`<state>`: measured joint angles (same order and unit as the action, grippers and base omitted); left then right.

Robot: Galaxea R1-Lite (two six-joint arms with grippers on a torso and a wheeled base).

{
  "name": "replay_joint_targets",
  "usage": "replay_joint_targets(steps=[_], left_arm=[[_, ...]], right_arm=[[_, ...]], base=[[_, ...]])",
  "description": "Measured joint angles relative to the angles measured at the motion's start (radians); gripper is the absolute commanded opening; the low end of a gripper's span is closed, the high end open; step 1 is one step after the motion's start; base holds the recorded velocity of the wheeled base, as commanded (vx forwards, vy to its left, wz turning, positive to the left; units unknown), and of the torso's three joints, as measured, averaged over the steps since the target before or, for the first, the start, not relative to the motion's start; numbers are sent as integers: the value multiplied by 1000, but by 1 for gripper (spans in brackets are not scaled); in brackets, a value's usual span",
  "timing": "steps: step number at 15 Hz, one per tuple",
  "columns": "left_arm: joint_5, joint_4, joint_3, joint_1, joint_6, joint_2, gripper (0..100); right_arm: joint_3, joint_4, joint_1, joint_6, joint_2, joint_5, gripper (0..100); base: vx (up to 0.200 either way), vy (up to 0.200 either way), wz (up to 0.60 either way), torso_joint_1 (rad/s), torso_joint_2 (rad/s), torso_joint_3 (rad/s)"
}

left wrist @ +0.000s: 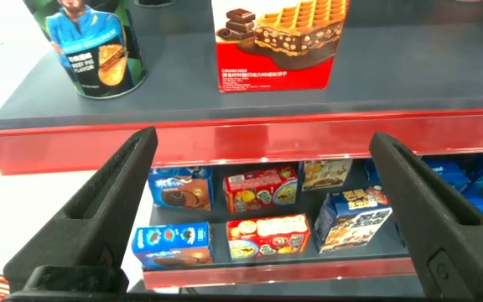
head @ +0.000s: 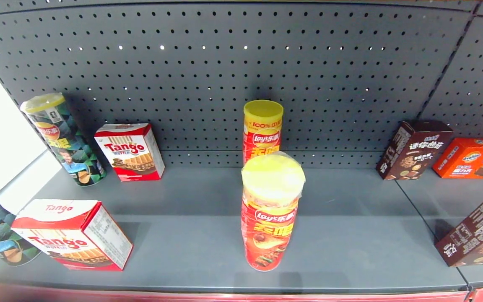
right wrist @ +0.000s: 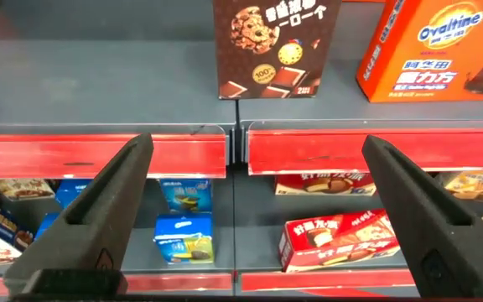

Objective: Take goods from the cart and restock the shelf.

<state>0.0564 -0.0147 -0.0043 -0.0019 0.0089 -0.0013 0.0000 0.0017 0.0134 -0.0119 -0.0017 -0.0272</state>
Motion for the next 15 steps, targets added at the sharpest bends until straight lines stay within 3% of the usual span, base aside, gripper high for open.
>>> replay_joint_targets(steps=[3,15], left_arm=[[0,0,0,0,2,0,100],[-1,-1,0,0,-1,0,100]], right_arm=[[0,0,0,0,0,0,100],[0,0,0,0,0,0,100]], base=[[-133,0,0,3,-2,0],[0,0,0,0,0,0]])
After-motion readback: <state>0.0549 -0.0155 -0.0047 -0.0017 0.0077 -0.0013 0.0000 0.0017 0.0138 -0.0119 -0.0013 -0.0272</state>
